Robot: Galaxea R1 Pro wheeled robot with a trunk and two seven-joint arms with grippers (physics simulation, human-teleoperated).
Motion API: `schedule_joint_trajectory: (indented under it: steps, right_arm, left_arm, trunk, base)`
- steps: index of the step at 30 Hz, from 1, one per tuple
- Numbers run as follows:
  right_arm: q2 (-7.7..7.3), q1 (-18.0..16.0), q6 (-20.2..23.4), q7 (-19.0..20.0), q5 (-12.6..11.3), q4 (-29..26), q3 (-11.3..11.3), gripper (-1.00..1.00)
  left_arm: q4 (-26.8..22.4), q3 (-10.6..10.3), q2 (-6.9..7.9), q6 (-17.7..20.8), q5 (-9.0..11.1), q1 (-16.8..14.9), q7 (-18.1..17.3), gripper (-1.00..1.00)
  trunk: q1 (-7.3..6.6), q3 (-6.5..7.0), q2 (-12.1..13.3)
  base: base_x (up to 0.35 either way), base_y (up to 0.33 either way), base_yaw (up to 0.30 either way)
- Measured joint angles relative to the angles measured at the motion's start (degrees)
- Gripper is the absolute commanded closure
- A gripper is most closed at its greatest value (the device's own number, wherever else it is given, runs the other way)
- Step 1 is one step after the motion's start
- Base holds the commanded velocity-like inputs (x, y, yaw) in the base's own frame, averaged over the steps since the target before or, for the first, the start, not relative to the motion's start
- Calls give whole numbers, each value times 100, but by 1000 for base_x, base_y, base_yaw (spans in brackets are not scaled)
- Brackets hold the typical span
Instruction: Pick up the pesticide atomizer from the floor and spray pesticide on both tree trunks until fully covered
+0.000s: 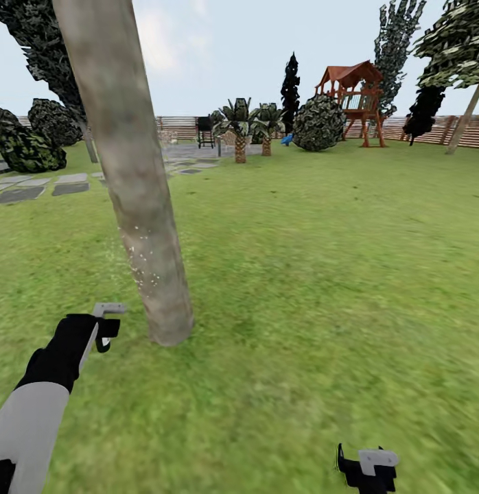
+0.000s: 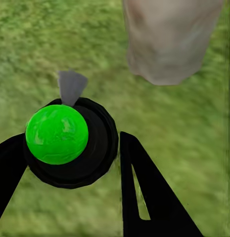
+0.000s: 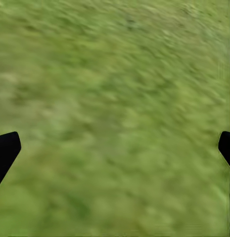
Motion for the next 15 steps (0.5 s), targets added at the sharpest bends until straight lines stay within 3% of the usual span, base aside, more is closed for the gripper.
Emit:
schedule_joint_trajectory:
  steps: [4,9,15]
  right_arm:
    - [-3,0,-1,3,1,0,1,-100]
    - [5,0,-8,9,1,0,2,-100]
    - [7,0,-4,5,0,0,1,-100]
  left_arm:
    - [-11,32,27,-1,-27,4,-12,100]
    - [2,51,52,-264,2,445,2,100]
    - [26,54,34,-449,25,544,3,100]
  trunk:
    - [0,0,0]
    - [0,-1,0]
    - [0,0,0]
  base:
    - [85,-274,1]
    - [87,-274,0]
    - [146,-257,0]
